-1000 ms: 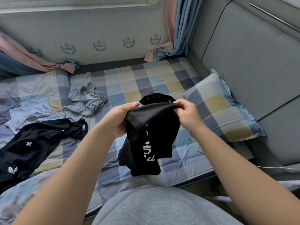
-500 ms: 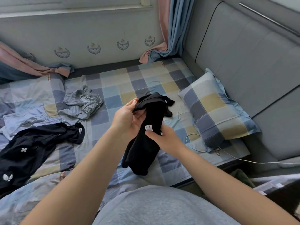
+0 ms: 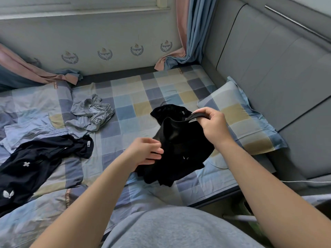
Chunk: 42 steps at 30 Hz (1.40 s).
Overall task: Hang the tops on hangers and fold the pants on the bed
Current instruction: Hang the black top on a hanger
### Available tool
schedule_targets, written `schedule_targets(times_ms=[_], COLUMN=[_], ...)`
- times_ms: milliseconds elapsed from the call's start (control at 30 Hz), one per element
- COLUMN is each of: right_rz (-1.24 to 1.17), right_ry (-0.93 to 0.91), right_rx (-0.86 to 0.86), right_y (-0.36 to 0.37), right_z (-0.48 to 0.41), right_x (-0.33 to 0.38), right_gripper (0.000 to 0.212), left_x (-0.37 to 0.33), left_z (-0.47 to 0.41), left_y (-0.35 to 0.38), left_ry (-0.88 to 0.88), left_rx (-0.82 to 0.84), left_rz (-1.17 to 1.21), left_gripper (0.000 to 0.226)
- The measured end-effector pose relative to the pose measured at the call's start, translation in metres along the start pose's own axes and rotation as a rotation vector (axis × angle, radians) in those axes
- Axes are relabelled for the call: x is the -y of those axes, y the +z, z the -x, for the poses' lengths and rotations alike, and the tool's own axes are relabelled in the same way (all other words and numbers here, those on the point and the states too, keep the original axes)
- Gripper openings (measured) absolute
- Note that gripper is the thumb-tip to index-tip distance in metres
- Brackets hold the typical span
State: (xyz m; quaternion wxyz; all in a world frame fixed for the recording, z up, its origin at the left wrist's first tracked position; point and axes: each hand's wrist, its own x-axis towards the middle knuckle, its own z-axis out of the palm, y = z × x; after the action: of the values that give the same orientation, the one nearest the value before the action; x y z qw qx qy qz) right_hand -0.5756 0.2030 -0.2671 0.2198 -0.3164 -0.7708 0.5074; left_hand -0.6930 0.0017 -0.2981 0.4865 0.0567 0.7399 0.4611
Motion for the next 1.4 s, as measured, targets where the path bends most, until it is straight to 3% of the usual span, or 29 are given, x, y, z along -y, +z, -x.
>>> schedule_targets(times_ms=[67,167,200,267,333,367,467,667,800,1000,1067,1400], right_rz=[0.044,0.112,0.116,0.125,0.134,0.141,0.205,0.645,0.670,0.549,0.525,0.181], right_ry=[-0.038,-0.090,-0.109,-0.143,-0.152,-0.139,-0.078,0.067,0.195,0.351,0.392,0.458], right_rx=[0.060,0.186,0.232,0.275,0.223,0.177,0.042,-0.114,-0.165,-0.079,-0.088,-0.532], right_y=[-0.002,0.000,0.001,0.001,-0.001,-0.003,-0.016,-0.048,-0.048,-0.031,-0.021,0.061], right_z=[0.001,0.008,0.011,0.015,0.016,0.015,0.012,0.026,0.052,0.106,0.129,0.279], right_x=[0.014,0.034,0.040,0.046,0.045,0.042,0.031,-0.001,-0.011,0.002,0.008,0.055], right_gripper=[0.030,0.026,0.025,0.024,0.022,0.021,0.022,0.031,0.033,0.018,0.018,0.025], left_x=[0.000,-0.007,-0.009,-0.010,-0.008,-0.004,0.005,0.001,-0.009,-0.008,-0.004,0.029], left_z=[0.001,-0.001,-0.003,-0.012,-0.015,-0.017,-0.021,-0.028,-0.025,-0.013,-0.005,0.052], left_y=[0.007,0.019,0.022,0.027,0.032,0.033,0.023,-0.026,-0.043,-0.058,-0.065,-0.090], left_ry=[0.144,0.488,0.561,0.657,0.696,0.684,0.609,0.547,0.553,0.528,0.561,0.741], left_rx=[-0.028,-0.109,-0.127,-0.175,-0.250,-0.295,-0.389,-0.413,-0.333,-0.115,-0.028,0.359], left_rz=[-0.234,-0.364,-0.414,-0.486,-0.519,-0.537,-0.583,-0.594,-0.613,-0.652,-0.660,-0.629], left_gripper=[0.041,0.093,0.099,0.076,0.027,0.021,0.027,0.035,0.035,0.015,0.017,0.017])
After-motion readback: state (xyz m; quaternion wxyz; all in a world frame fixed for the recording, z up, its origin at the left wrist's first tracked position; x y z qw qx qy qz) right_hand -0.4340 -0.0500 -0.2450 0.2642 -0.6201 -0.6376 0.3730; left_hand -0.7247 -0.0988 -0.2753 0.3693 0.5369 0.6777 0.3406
